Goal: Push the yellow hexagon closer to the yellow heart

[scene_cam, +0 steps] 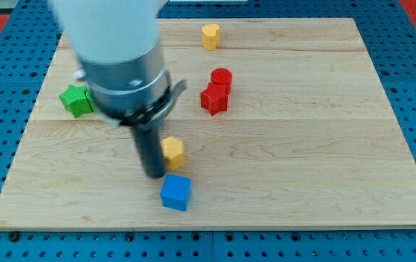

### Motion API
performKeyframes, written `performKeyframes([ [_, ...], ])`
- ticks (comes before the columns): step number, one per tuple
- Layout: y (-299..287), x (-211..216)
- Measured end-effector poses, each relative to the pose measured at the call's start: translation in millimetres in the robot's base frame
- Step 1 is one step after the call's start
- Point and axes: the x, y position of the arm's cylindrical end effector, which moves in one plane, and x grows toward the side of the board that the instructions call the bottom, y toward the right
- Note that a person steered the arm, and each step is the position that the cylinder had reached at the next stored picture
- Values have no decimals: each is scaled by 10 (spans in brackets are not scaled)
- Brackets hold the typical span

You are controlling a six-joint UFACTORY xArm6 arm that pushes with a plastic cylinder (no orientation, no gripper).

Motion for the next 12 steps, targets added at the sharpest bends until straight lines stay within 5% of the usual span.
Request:
performKeyframes([
  [2, -338, -534],
  [3, -310, -298],
  [4, 181, -46],
  [5, 631, -240],
  [6, 347, -669],
  [7, 589, -479],
  [11, -273, -773],
  [12, -190, -1265],
])
